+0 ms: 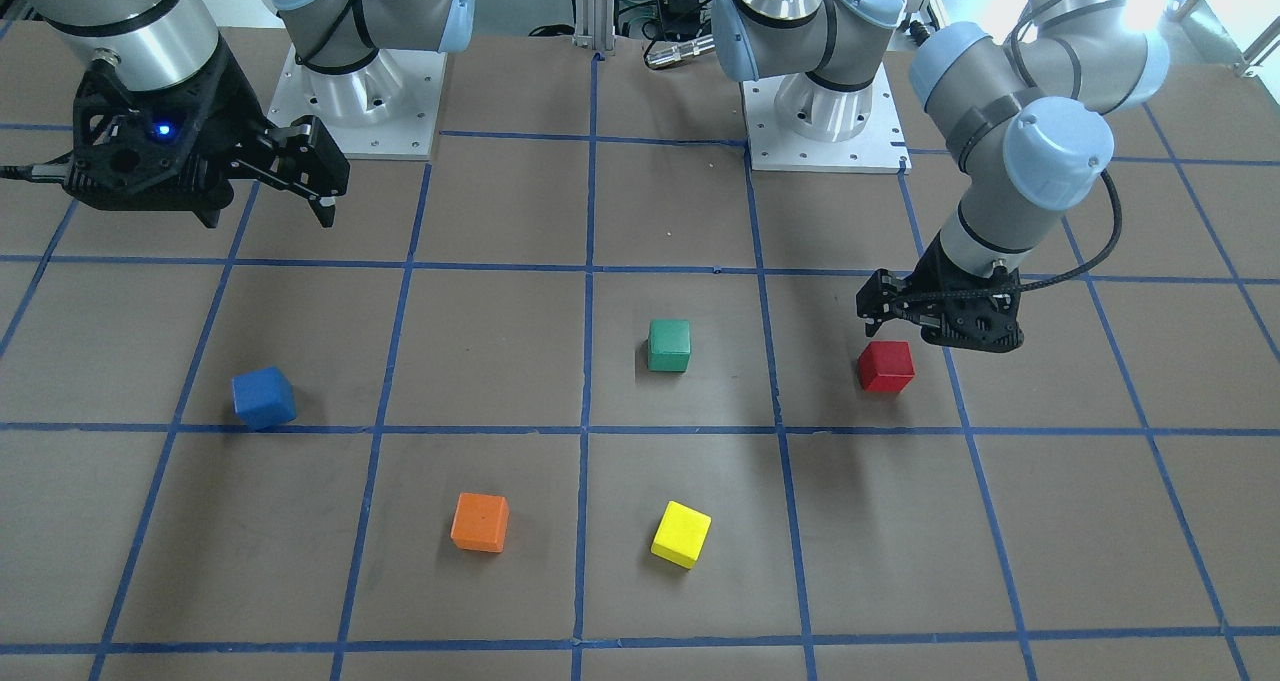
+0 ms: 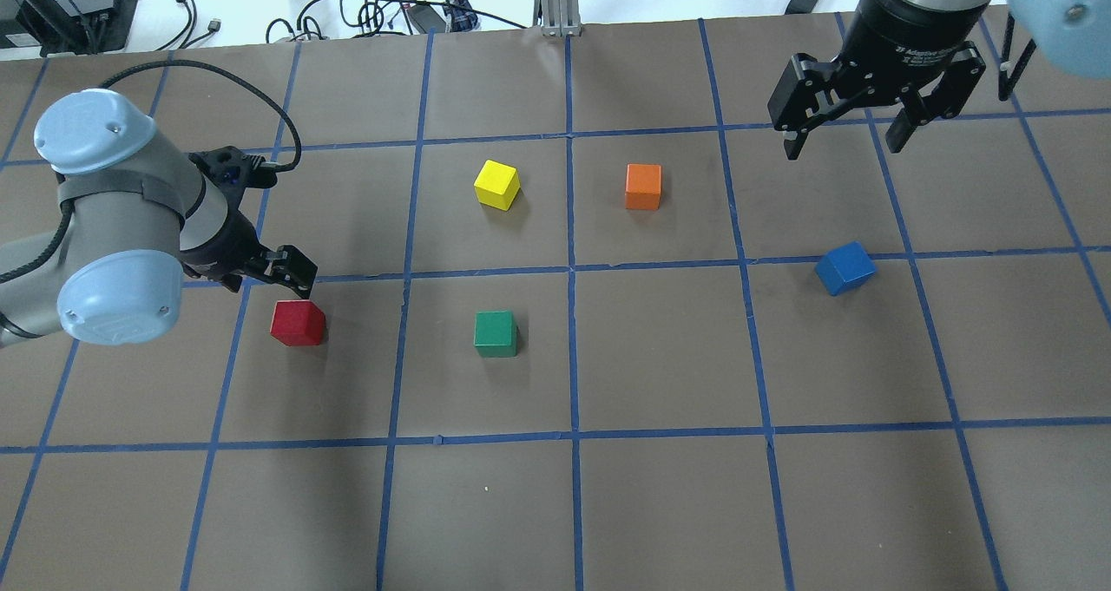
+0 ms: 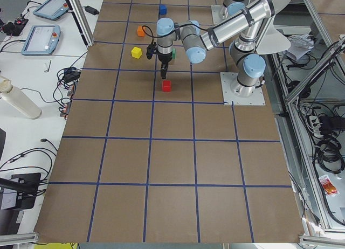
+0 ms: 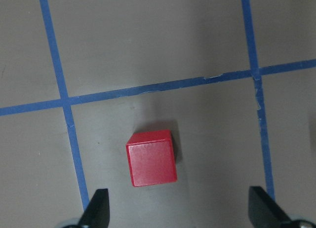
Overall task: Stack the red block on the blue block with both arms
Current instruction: 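Lower the left gripper around the red cube and close it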
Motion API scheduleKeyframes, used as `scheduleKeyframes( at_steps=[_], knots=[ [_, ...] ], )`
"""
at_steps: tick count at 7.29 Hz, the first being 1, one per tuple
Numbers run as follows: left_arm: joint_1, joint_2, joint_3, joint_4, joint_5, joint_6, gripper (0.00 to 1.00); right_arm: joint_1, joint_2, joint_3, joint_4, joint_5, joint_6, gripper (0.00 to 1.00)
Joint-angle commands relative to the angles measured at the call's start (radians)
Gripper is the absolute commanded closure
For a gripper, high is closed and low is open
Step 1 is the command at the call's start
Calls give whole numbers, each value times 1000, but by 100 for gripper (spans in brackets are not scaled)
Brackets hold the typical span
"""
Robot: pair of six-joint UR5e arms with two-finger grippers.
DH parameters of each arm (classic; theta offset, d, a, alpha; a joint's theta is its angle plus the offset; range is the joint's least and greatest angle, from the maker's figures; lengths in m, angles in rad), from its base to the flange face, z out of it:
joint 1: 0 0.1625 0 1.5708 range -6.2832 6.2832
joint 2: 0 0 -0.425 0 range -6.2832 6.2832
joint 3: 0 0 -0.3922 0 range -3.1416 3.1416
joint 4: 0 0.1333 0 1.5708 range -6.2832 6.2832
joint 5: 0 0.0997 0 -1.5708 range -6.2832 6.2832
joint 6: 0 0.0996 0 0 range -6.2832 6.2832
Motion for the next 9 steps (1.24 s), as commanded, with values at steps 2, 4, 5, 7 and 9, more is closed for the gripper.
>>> scheduleKeyframes(
  at_steps=[2,4,5,7,9],
  knots=[
    [7,-92,-76,140,4,11,4,0,0,1,0,-4,1,0],
    [8,-112,-83,159,43,17,54,0,0,2,0,-4,1,0],
    [8,-118,-79,167,82,12,69,0,0,1,0,-6,1,0],
    [2,-113,-67,167,72,2,88,-2,0,1,0,-4,1,0],
    [-22,-89,25,103,73,-3,93,0,0,1,0,-4,1,0]
  ],
)
